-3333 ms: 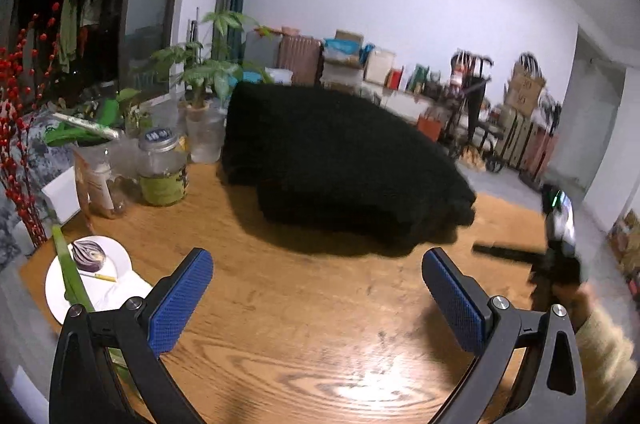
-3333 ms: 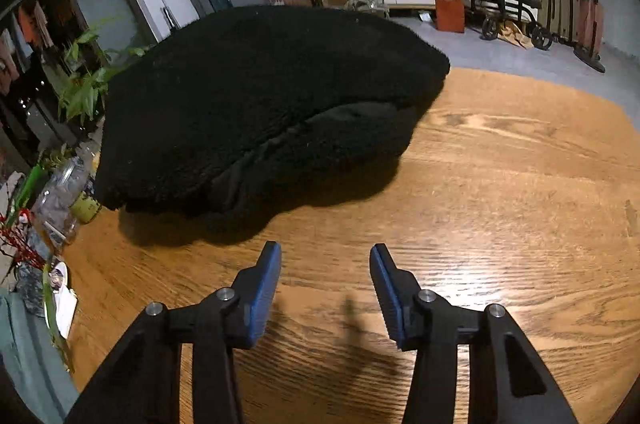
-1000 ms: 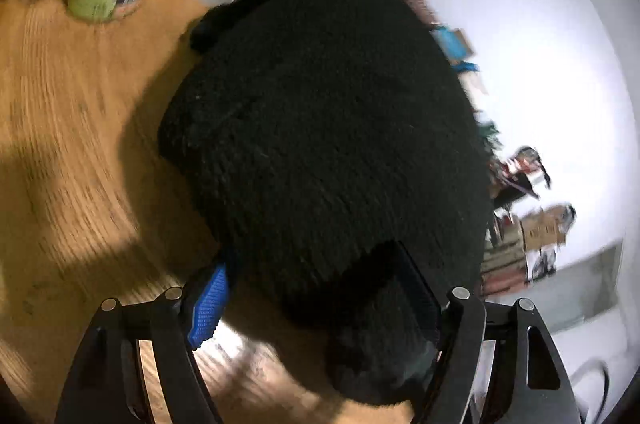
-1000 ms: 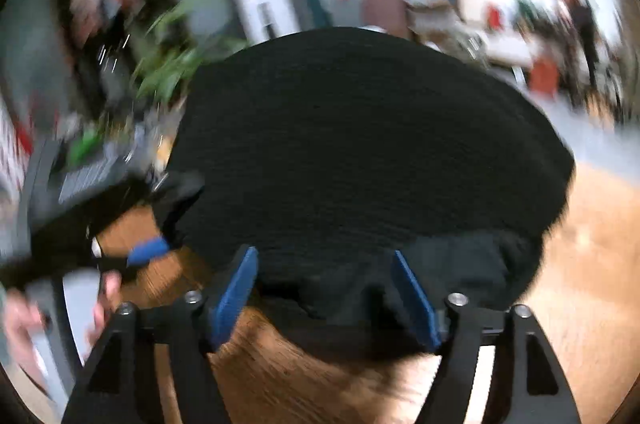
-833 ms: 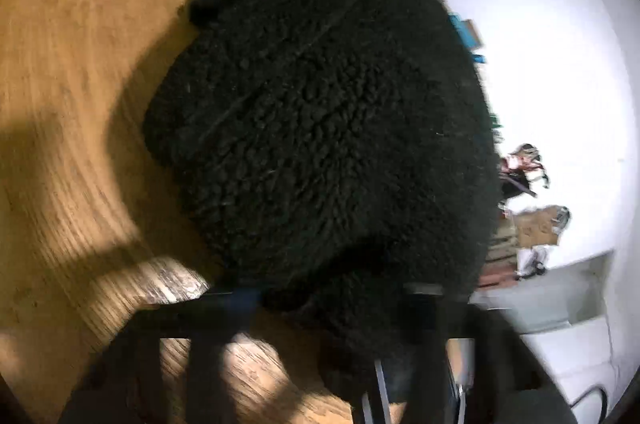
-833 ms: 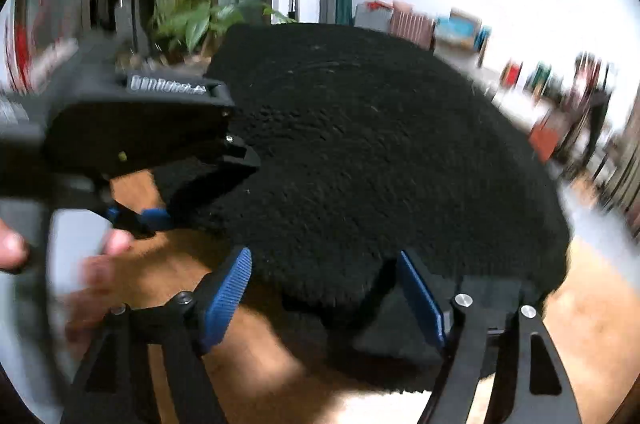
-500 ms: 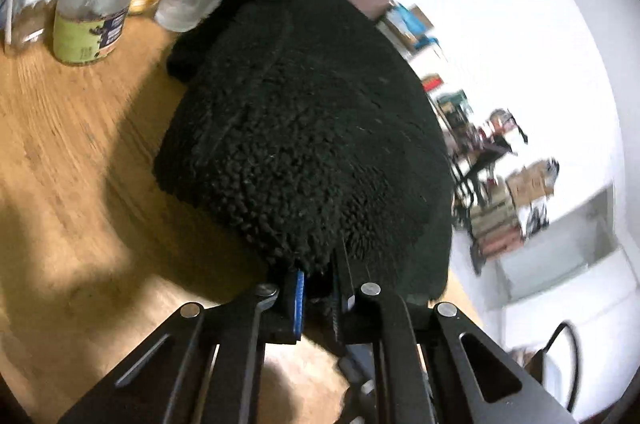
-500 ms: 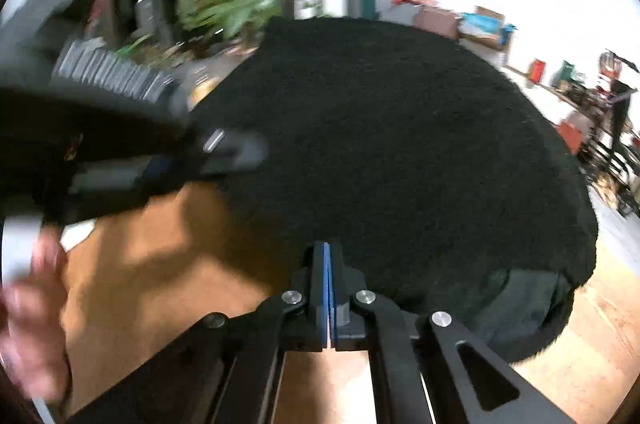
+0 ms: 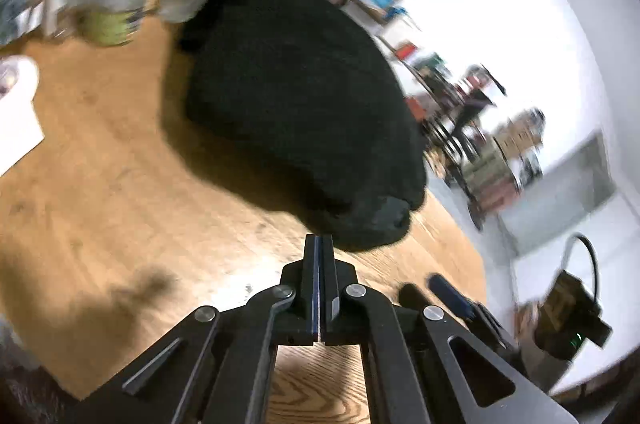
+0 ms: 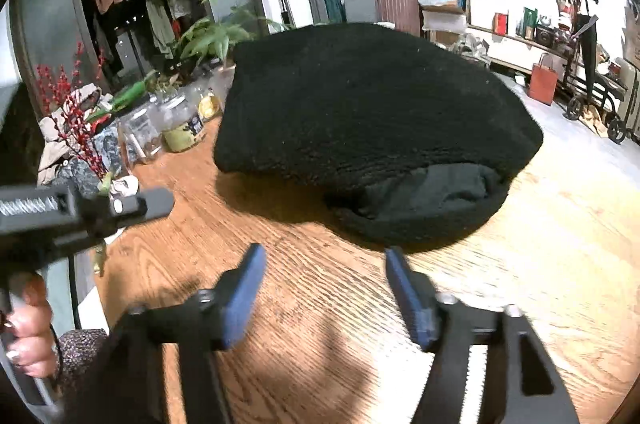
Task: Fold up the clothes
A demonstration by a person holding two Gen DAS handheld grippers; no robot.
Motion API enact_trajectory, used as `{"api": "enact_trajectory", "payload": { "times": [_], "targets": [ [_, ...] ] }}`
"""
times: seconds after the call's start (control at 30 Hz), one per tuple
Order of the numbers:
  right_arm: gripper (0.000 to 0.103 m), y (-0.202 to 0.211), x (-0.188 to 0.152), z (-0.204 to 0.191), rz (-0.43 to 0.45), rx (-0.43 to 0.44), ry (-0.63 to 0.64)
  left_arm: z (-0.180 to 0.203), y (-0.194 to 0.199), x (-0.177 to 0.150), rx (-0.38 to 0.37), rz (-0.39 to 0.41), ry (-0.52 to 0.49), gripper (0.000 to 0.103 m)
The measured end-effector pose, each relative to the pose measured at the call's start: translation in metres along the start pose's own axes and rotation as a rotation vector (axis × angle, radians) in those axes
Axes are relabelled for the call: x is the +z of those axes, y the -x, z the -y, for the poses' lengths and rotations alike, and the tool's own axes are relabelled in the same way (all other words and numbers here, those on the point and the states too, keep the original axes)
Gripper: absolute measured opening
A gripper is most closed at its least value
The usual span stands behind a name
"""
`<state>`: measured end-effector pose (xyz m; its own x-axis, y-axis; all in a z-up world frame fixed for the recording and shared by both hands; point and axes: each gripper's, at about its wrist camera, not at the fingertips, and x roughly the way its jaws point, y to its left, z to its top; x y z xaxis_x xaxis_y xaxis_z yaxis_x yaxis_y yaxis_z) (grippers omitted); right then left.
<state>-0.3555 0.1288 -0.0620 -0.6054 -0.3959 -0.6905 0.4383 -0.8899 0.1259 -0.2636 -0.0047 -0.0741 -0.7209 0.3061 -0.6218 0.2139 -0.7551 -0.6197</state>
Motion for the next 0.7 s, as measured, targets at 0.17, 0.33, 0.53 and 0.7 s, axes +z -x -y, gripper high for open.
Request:
{"api": "enact_trajectory", "payload": {
  "times": [0.17,0.33,0.53,0.7],
  "targets": [
    [0.074,0.002,0.010,-0.008,0.009,-0.019,0.051,-0.034,0.005,0.030,0.166,0.018,0.150,0.040],
    [0.087,-0.031,0.031,0.004,0.015,-0.072,0.047,-0.051,0.005,0.071,0.101,0.075,0.204,0.081],
    [0.088,-0.096,0.081,0.034,-0.039,-0.210,0.067,-0.048,-0.046,0.130,0.140,0.063,0.218,0.081],
    [0.089,-0.130,0.141,0.060,-0.023,-0.268,0.041,-0.014,-0.122,0.172,0.153,-0.057,0.063,0.081]
  ]
}}
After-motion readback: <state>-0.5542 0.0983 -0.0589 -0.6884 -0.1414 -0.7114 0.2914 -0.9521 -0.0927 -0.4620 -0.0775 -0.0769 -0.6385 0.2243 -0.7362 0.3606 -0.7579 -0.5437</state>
